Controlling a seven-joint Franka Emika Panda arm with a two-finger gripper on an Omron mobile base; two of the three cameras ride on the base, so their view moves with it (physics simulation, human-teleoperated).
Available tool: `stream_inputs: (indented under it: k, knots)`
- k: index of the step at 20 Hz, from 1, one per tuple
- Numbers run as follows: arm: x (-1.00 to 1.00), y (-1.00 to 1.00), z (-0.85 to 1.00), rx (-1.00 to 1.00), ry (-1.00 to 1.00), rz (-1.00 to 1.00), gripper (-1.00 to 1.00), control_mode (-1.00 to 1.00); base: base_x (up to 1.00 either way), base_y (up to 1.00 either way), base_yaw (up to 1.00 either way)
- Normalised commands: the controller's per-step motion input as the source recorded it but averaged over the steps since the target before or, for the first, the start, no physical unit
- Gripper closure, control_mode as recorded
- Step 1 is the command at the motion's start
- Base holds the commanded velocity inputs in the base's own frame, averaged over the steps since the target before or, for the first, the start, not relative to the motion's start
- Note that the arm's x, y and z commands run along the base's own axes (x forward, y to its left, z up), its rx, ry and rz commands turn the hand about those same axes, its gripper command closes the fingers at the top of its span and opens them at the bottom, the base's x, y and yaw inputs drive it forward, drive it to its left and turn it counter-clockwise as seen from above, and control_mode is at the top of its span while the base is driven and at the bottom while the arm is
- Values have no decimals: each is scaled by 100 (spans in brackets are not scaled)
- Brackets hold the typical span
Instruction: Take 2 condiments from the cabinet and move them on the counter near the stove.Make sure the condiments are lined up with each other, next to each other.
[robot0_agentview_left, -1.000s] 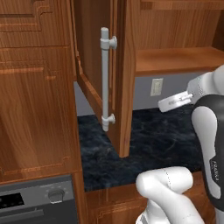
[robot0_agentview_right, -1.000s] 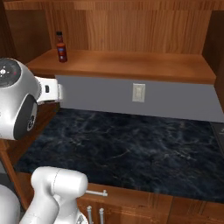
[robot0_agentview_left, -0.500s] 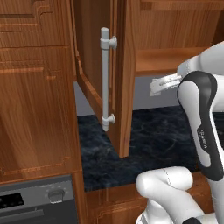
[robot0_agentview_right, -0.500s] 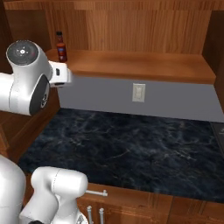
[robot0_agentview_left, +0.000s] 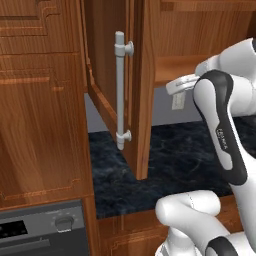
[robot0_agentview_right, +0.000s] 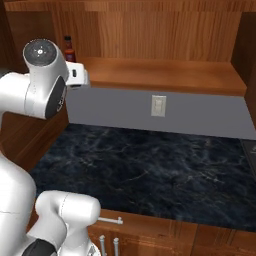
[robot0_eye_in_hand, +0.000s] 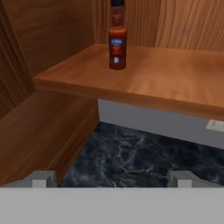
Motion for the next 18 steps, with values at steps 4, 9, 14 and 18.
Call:
stream_inputs:
  k: [4, 9, 14, 18]
  knots:
    - [14, 7, 12, 1, -11, 2, -100, -100, 0, 0, 0]
    - [16, 14, 8, 0, -8, 2, -100, -100, 0, 0, 0]
    - [33, 19, 11, 0, -1, 3, -100, -100, 0, 0, 0]
    - [30, 13, 15, 0, 0, 4, -100, -100, 0, 0, 0]
